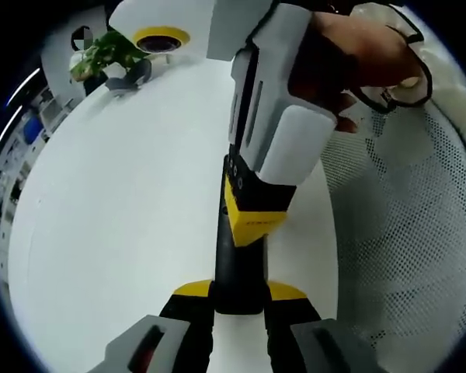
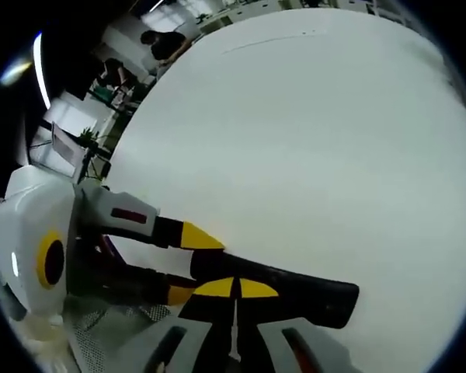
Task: Press the specified remote control buttons in sequence, fully releasing each button before pressing the next.
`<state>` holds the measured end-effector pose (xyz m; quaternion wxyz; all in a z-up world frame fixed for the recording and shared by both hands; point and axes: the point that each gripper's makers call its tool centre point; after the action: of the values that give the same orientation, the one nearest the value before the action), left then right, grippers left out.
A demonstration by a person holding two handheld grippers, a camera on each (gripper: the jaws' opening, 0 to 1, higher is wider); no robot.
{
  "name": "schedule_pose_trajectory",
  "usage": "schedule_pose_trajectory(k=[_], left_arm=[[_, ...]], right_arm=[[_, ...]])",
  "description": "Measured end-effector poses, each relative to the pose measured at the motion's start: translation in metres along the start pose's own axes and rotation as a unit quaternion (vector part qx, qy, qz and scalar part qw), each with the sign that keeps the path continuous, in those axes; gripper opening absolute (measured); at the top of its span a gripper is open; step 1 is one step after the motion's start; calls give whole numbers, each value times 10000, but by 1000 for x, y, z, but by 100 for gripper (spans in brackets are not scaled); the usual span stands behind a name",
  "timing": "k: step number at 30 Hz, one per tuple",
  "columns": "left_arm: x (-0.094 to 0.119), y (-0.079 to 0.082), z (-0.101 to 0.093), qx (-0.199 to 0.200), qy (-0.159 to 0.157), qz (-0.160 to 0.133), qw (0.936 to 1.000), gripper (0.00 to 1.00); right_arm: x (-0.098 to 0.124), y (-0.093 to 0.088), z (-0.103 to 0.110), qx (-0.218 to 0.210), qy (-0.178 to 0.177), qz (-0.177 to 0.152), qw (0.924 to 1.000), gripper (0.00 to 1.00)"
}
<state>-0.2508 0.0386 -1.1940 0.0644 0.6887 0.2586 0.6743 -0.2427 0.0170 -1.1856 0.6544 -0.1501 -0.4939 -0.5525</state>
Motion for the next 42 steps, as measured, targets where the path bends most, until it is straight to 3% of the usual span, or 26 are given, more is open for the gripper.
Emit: schedule_pose_trajectory(k=[8,10,13,16,25,28,31,33,35,37,42], left_arm=[[0,0,-1,6,33,-14,10000,23],[0,0,-1,8,30,-26,10000,22],[0,1,-1,44,55,33,10000,23],[0,1,0,88,91,77,9999,23],[0,0,0,42,127,24,9999,22],[0,0,0,97,112,-73,9999,22],[0,1,0,153,124,-124,9997,22],[0,1,0,125,127,-122,9998,22],[0,1,0,170,125,-111,9997,22],[0,1,0,175,139,-106,9997,22],[0,1,0,178,148,-40,9997,22]], right_arm=[[16,4,6,292,110,-456,9985,0],[28,12,8,494,75,-761,9958,0],[44,14,18,686,90,-880,9937,0],[63,27,22,1154,-109,-1302,9847,0],[110,35,35,1465,-278,-2202,9640,2],[126,40,35,1578,-430,-2603,9516,7],[138,41,41,1477,-314,-2910,9447,9],[147,46,46,1493,-256,-3231,9341,20],[152,45,49,1551,-303,-3334,9295,28],[153,44,46,1580,-444,-3336,9283,31],[156,44,44,1541,-418,-3429,9257,42]])
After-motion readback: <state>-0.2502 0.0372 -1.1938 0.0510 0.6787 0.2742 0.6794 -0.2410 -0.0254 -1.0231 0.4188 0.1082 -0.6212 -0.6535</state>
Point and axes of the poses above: the point that each gripper's makers call its tool centre point, and the gripper's own axes: x roughly backward along the fingers, z roughly to its left, y roughly out of its top, and after that the axes turned 9 degrees about x, right-handed
